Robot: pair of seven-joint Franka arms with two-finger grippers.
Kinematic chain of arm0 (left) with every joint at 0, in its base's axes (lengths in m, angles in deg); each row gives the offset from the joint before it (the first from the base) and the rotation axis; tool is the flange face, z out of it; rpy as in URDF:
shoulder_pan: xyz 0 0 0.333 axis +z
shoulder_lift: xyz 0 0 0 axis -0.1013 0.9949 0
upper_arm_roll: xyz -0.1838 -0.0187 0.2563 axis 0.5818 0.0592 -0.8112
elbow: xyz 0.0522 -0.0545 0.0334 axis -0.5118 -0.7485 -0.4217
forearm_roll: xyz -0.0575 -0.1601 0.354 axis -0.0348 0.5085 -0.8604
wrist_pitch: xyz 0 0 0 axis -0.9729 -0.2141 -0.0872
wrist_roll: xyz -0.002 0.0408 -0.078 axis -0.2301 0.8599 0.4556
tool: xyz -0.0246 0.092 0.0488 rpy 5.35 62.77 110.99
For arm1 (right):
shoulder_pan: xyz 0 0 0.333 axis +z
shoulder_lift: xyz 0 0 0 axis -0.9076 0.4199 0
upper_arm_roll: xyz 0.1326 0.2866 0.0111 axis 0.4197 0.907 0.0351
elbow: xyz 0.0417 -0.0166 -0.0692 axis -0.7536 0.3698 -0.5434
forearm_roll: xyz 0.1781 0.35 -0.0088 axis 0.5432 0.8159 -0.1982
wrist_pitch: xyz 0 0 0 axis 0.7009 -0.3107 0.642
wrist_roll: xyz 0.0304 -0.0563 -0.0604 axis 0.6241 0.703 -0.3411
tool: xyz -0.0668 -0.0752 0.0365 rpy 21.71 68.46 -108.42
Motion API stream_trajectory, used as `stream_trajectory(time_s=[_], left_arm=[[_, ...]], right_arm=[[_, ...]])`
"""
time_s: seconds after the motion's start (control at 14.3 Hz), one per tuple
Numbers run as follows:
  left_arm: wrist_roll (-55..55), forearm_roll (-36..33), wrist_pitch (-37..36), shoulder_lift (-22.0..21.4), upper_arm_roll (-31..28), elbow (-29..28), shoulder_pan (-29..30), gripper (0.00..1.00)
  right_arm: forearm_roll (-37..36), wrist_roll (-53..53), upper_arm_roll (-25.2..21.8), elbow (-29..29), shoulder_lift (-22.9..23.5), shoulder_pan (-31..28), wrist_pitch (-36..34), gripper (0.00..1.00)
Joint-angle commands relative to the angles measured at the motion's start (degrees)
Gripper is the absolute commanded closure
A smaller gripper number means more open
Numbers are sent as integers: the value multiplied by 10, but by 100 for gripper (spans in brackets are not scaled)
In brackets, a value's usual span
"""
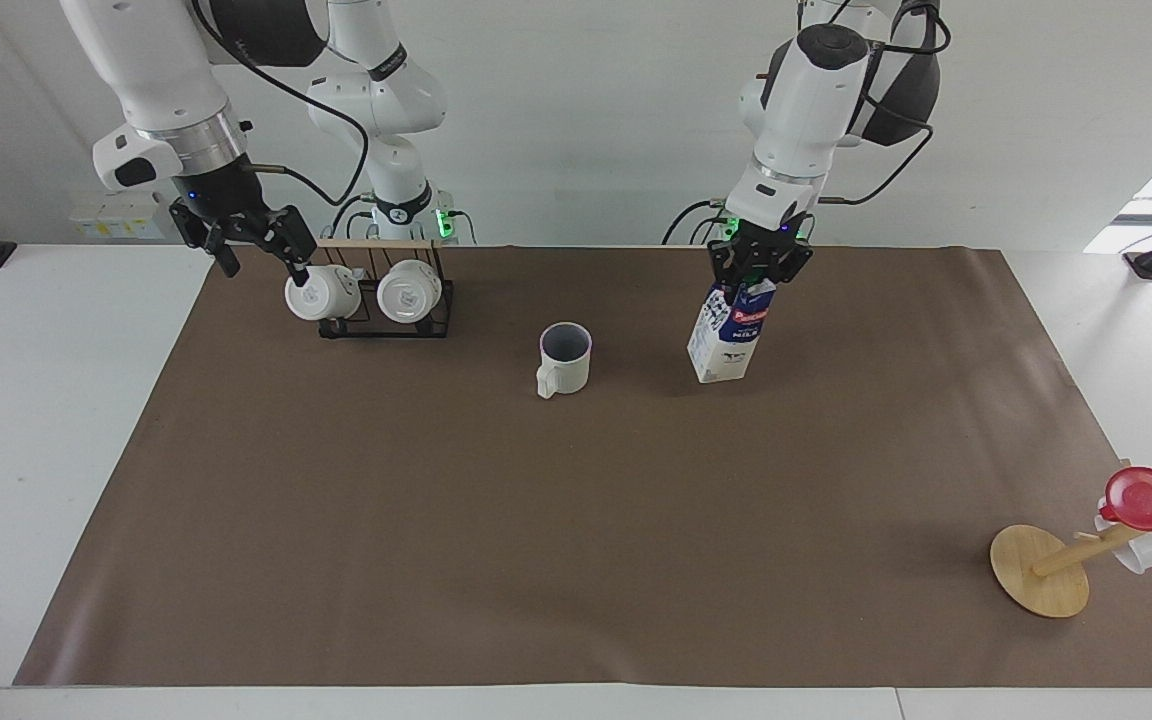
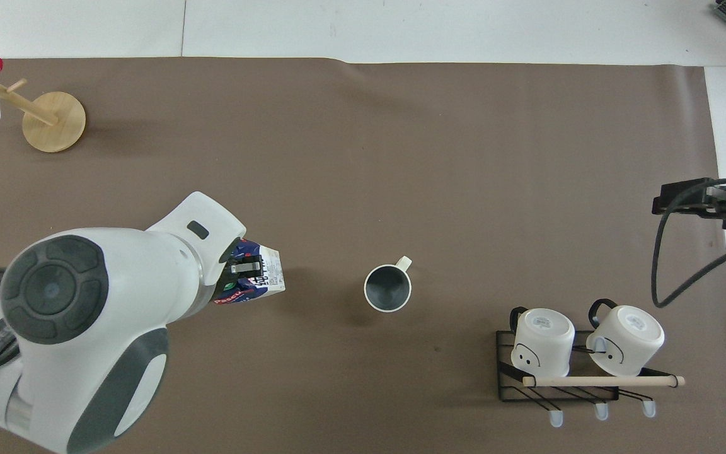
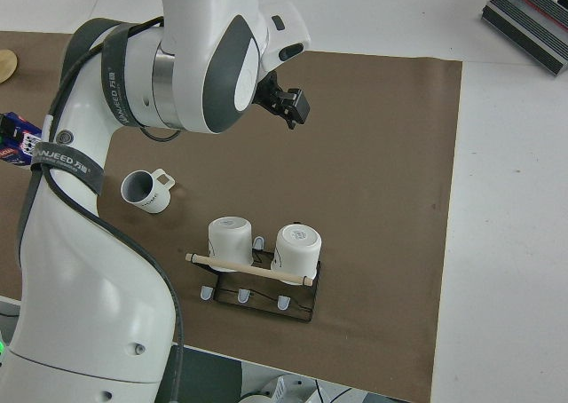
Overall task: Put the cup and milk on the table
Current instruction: 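Carry the milk carton with the left gripper beside the white mug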
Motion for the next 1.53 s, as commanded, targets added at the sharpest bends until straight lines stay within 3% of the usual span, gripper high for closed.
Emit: stream_trajectory(time_s=[0.0,0.7,0.98,1.26,1.47], left_arm=[[-56,2,6,37,-11,24,-48,63],[-91,-20,82,92,-11,12,-95,63],[-115,-26,77,93,-11,11,-96,63],[-137,-26,71,90,-11,6,-102,62],[-133,-28,73,90,-11,5,-102,57]], right_arm=[[-28,45,4,-71,13,-7,-65,0],[-22,67,6,-69,7,-3,-77,0],[1,61,3,-58,3,-4,-87,0],[-32,72,3,-66,8,-3,-94,0],[-24,67,4,-77,12,-3,-113,0]])
